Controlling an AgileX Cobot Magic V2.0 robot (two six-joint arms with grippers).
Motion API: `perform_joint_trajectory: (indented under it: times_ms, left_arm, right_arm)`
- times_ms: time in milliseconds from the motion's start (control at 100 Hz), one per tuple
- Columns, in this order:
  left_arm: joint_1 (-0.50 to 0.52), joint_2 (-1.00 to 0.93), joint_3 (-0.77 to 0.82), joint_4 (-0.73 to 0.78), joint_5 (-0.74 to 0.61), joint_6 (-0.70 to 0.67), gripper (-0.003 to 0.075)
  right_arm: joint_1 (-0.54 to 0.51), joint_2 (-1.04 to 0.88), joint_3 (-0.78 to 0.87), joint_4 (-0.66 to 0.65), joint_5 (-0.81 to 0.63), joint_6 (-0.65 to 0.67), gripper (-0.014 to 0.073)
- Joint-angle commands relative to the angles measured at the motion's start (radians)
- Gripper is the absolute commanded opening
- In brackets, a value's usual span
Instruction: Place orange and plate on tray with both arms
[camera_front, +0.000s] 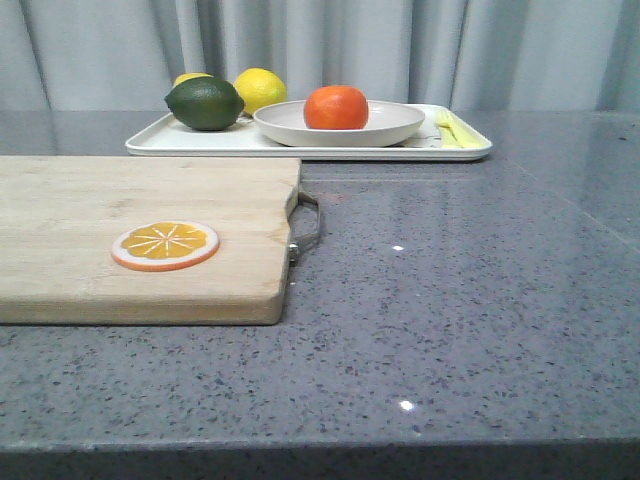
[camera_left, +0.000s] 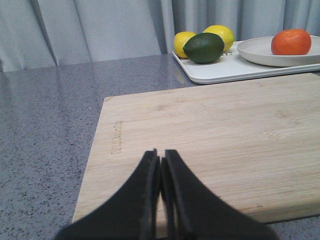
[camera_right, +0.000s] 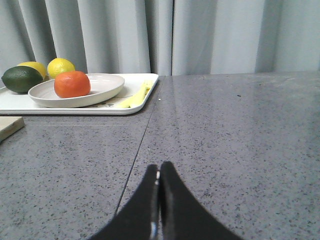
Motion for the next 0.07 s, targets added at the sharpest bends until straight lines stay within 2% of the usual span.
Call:
perform_joint_trajectory:
  times_ms: [0,60]
  left_arm:
    - [0.002,-0.033,0.007,-0.007,-0.072,0.0,-0.0019]
    - [0.002,-0.033,0.007,-0.007,-0.072,0.0,-0.0019]
  right_arm:
    - [-0.007,-0.023,-0.005,-0.01,-0.075,0.0,-0.0067]
    - [-0.007,-0.023,-0.005,-0.01,-0.075,0.0,-0.0067]
